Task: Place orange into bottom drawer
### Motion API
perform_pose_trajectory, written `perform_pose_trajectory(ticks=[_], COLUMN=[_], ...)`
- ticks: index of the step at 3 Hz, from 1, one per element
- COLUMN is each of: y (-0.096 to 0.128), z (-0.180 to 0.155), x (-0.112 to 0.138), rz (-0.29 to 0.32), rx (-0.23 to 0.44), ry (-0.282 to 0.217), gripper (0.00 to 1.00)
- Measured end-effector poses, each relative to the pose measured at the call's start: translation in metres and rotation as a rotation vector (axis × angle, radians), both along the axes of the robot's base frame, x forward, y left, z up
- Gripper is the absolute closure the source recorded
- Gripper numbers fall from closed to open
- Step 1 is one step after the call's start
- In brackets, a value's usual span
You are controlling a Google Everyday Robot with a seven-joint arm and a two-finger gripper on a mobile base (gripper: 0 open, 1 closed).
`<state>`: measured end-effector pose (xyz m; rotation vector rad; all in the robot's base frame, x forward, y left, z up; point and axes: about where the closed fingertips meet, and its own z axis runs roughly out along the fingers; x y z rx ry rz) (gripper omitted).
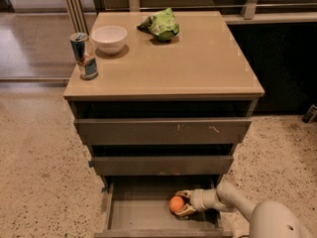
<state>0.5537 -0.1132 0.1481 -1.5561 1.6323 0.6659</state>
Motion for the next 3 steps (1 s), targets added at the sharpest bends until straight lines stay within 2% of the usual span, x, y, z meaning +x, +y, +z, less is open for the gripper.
perform_pose_trajectory(ticks=[1,2,3], y=[0.0000,0.0002,0.0002], z=[0.0000,-0.0001,-0.0001], x=[0.0000,-0.0001,-0.0001], rz=[0.000,0.000,0.000], rx=[0.000,0.000,0.000], ry=[0.000,0.000,0.000], gripper=[0.18,0.00,0.00])
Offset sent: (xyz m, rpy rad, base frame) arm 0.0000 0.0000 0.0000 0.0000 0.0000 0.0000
